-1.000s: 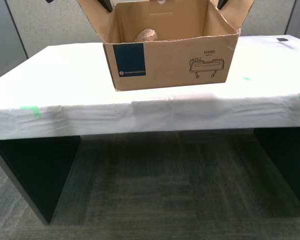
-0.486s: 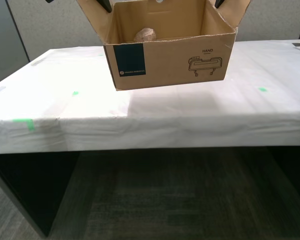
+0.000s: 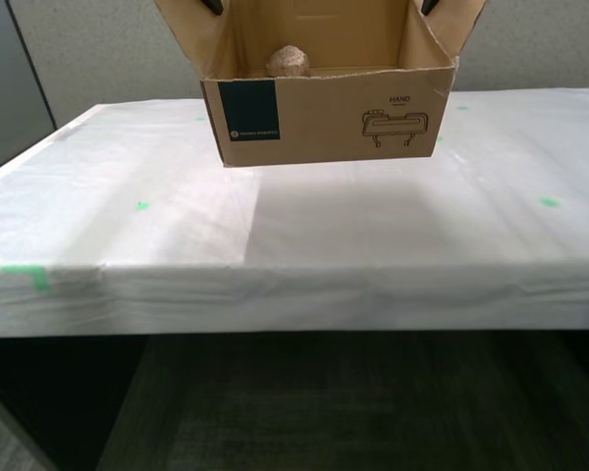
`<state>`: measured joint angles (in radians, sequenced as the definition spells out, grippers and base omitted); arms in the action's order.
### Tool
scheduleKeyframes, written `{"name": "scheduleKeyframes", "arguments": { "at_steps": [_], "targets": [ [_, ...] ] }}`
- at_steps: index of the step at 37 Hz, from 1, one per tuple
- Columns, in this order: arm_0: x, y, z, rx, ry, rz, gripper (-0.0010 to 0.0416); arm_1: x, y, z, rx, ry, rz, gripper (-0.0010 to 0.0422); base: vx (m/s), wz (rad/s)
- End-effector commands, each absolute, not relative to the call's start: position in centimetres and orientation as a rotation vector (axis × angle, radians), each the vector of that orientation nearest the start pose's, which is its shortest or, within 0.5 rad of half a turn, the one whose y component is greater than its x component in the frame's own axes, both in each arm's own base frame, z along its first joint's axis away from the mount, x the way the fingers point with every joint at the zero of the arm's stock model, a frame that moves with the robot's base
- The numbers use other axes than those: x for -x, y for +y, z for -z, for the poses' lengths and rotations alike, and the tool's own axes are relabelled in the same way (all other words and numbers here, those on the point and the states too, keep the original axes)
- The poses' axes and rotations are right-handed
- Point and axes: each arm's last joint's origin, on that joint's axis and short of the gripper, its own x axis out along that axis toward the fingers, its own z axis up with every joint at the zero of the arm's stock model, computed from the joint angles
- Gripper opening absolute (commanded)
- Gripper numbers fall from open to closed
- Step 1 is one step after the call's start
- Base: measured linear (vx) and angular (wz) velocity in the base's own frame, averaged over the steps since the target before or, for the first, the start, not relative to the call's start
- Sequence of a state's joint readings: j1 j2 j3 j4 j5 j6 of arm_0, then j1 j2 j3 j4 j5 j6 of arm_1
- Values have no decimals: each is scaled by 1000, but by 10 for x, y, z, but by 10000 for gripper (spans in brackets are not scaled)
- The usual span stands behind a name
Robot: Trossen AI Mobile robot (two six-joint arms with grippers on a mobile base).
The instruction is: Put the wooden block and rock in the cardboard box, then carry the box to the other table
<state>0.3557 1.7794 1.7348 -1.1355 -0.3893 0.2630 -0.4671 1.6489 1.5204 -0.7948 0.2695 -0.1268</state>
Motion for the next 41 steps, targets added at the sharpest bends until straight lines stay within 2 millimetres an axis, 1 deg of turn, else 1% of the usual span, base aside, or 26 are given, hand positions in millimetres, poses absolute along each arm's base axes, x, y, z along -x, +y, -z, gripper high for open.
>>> {"name": "scheduleKeyframes", "arguments": {
  "at_steps": [1,10,15,20,41],
  "targets": [
    [-332,137,-325,-271,1282,-498,-1,-308,-165,-320,5,962,663,0,167,7],
    [-330,140,-325,-276,1288,-497,-1,-310,-167,-322,7,925,671,0,162,5],
    [-331,140,-325,-305,1297,-457,-1,-310,-167,-322,-10,923,679,-1,164,5],
    [-332,138,-324,-265,1278,-375,-1,-310,-168,-322,-14,919,685,-1,161,3],
    [-329,134,-319,-204,1305,-313,-1,-306,-172,-321,-14,937,691,-1,155,5]
  ]
}}
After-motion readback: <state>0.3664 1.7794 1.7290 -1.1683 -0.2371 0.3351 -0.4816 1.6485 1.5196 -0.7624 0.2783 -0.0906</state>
